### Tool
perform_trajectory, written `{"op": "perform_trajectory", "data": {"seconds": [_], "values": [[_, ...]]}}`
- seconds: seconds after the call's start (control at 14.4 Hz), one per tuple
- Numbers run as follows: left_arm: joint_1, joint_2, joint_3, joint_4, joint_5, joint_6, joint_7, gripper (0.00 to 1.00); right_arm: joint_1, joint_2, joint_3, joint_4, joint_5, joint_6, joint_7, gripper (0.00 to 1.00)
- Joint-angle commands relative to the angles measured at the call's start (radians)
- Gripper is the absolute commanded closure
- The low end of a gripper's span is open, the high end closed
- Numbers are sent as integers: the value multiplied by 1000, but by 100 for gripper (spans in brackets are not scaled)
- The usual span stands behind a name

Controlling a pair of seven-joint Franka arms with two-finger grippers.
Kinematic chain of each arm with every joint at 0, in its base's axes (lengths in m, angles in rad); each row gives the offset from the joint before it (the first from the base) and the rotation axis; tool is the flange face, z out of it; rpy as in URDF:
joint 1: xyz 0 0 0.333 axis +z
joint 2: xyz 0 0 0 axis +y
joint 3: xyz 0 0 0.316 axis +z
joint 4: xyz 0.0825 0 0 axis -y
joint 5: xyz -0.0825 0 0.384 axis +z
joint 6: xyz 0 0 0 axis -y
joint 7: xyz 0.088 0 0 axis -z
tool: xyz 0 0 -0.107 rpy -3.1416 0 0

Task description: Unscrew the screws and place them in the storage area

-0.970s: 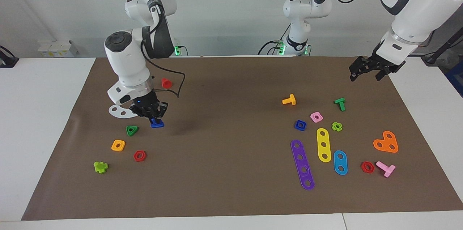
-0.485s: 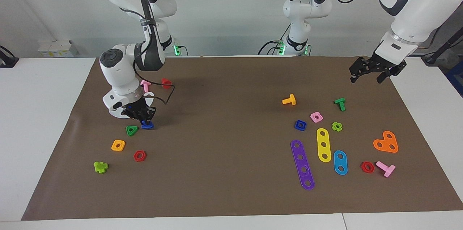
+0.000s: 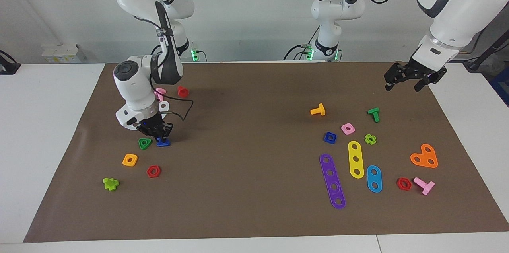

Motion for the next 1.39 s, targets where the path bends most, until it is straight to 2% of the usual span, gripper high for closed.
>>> {"op": "perform_trajectory", "data": {"seconds": [0.0,0.14,0.42,0.55,0.69,0.76,0.9,1.32], "values": [[-5,-35,2,-46,23,23,11,0,-1,-54,10,90,23,-132,20,0],[-3,-35,2,-44,23,24,8,0,-9,-88,2,230,8,-340,42,0],[-3,-35,2,-44,23,21,5,0,-38,-206,-7,371,-16,-621,48,0],[4,-35,2,-44,23,21,5,0,-52,-223,-9,466,-18,-790,48,0],[7,-35,3,-44,23,21,7,0,-81,-220,-7,577,-53,-907,47,0],[7,-35,5,-44,23,20,5,0,-89,-223,-7,595,-63,-932,45,0],[6,-35,8,-44,25,15,1,0,-87,-252,-3,560,-60,-931,42,0],[7,-35,8,-46,33,20,1,0,-89,-255,-6,560,-61,-952,-6,0]]}}
